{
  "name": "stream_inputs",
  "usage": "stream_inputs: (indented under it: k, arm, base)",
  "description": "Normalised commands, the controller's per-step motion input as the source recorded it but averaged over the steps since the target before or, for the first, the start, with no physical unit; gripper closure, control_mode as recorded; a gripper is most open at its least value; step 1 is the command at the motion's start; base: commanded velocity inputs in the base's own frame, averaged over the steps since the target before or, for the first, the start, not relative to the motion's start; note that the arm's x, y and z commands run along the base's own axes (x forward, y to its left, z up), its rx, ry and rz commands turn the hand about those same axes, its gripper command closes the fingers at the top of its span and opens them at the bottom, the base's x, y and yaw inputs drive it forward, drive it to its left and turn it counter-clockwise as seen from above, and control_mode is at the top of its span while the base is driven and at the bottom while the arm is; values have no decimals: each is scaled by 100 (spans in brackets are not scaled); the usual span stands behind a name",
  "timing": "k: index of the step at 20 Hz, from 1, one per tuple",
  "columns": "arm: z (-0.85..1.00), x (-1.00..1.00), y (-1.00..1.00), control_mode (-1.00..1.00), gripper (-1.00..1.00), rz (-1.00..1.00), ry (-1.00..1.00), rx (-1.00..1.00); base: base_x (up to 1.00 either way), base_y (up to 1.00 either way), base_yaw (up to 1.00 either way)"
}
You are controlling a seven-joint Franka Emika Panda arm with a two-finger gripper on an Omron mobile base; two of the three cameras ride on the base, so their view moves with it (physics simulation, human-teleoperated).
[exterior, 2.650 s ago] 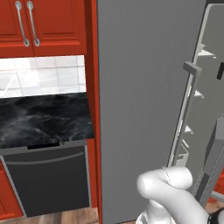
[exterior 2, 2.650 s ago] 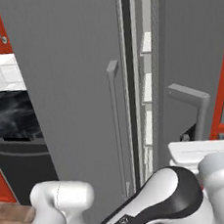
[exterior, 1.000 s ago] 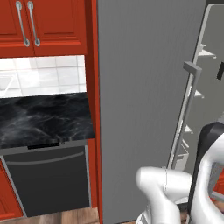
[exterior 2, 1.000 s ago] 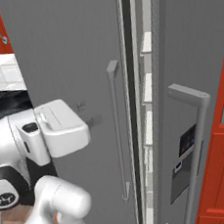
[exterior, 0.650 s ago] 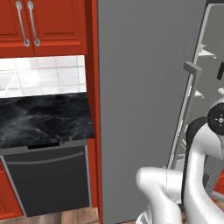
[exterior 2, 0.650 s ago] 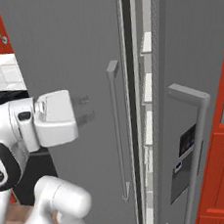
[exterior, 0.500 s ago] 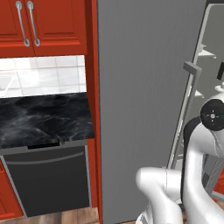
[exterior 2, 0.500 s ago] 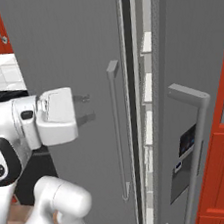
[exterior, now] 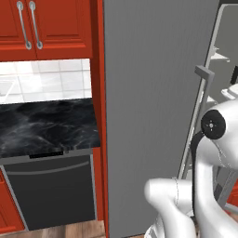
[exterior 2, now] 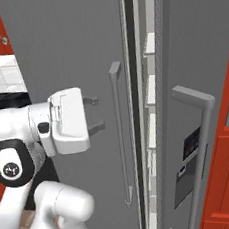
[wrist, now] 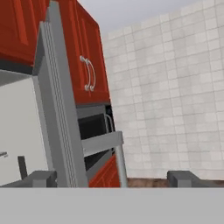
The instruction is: Open the freezer door, pick up the ice cube tray from the freezer, and place it on the dining counter.
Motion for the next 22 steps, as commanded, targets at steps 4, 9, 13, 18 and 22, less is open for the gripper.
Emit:
stream_inputs:
  k: [4, 9, 13, 18, 22]
  arm:
    - [-23, 31, -12, -100, -100, 0, -13, 2]
    - [-1, 23, -19, -100, -100, -1, -4, 3]
    - [0, 25, -22, -100, -100, -1, -1, 0]
    - [0, 20, -13, -100, -100, -2, 0, 0]
    - [-1, 17, 0, -100, -100, -5, 0, 0]
  base:
    - [0, 0, 0]
    - [0, 0, 0]
    - [0, 0, 0]
    - [0, 0, 0]
    - [0, 0, 0]
